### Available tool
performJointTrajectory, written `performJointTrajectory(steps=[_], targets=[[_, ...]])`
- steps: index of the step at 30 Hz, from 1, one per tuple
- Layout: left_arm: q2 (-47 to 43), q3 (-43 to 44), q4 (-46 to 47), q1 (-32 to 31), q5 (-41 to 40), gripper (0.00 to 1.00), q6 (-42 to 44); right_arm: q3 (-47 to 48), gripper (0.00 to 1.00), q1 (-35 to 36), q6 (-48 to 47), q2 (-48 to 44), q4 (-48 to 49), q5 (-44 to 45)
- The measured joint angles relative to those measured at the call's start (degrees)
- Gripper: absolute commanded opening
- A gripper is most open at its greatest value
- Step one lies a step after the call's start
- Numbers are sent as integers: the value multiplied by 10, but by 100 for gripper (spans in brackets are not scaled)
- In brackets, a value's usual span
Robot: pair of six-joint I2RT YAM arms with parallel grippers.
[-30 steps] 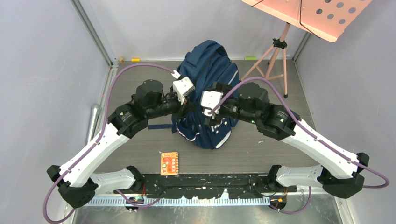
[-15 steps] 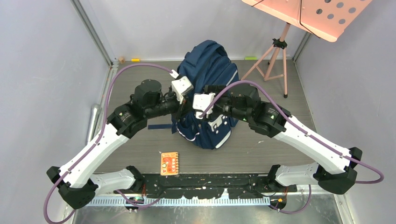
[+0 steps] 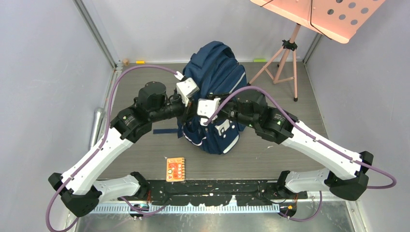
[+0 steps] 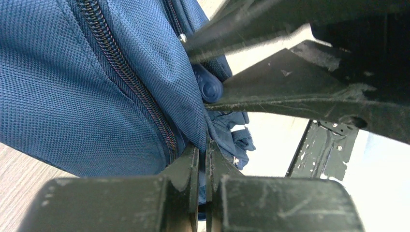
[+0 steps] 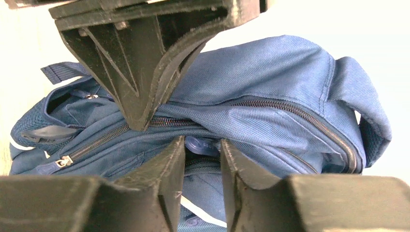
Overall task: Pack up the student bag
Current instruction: Unzip the student bag at the center of the board.
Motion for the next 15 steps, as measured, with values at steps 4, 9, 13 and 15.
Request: performJointTrajectory(steps=[4,9,13,15], targets=[[0,-1,2,1,2,0,0,-3,26,7,-6,0,9,11],[0,-2,3,3,2,0,0,-7,10,17,-15,0,24,32],[0,-2,3,4,2,0,-2,-8,1,20,-11,0,35,52],[0,-2,4,5,2,0,-4,-8,1,23,1,2,38,64]])
